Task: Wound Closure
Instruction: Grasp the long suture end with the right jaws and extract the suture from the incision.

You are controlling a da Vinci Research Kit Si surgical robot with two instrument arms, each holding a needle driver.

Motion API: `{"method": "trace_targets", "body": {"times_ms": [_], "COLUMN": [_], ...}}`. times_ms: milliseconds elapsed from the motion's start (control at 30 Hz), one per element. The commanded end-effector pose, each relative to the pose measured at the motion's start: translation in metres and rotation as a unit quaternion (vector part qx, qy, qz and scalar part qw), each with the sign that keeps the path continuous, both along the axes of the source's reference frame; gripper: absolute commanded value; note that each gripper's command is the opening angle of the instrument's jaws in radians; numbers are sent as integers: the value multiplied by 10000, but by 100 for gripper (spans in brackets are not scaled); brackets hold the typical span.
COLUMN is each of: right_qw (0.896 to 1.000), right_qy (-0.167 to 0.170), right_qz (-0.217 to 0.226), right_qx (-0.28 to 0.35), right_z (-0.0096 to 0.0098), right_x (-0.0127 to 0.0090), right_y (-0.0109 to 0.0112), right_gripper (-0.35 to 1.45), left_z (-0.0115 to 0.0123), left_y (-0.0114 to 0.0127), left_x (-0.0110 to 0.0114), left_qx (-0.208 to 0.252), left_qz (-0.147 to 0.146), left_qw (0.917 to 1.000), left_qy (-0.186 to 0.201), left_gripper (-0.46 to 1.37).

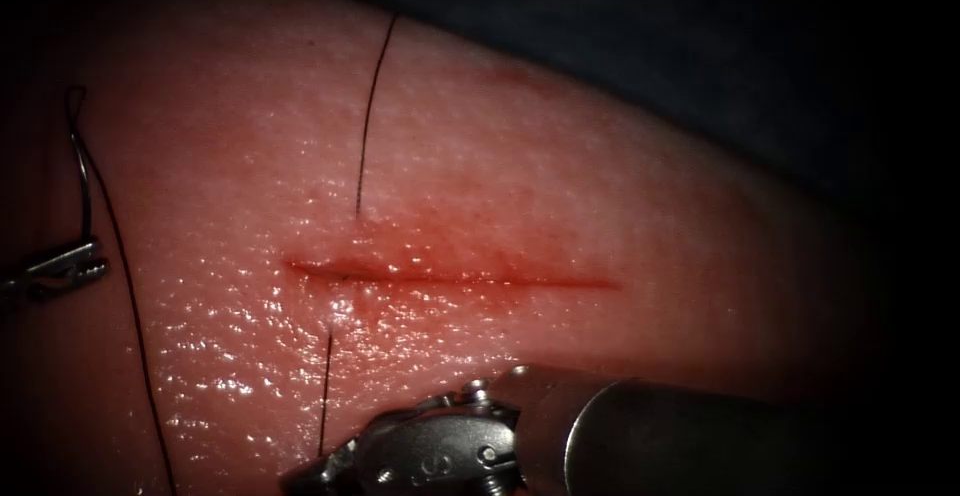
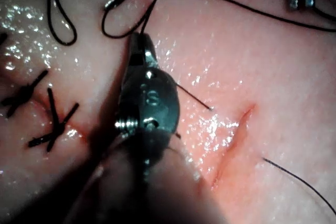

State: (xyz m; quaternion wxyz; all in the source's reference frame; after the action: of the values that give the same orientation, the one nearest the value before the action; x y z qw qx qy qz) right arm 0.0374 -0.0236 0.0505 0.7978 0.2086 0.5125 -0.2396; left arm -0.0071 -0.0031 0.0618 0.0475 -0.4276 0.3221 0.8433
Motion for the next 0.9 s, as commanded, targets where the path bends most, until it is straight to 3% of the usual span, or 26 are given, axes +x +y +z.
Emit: {"method": "trace_targets", "body": {"times_ms": [33, 300, 900], "right_qw": [10000, 9979, 9899], "right_qy": [10, -92, -200], "right_qz": [-69, -541, -1199], "right_qx": [26, 353, 735], "right_z": [-3, -20, -28], "right_x": [0, 3, 10], "right_y": [-3, -23, -47], "right_gripper": [-35, -35, -35], "left_z": [0, 0, 0], "left_y": [0, 0, 0], "left_x": [0, -1, 0], "left_qx": [11, 10, 10], "left_qz": [15, 12, 14], "left_qw": [10000, 10000, 10000], "left_qy": [4, 7, 6], "left_gripper": [-35, -35, -35]}}
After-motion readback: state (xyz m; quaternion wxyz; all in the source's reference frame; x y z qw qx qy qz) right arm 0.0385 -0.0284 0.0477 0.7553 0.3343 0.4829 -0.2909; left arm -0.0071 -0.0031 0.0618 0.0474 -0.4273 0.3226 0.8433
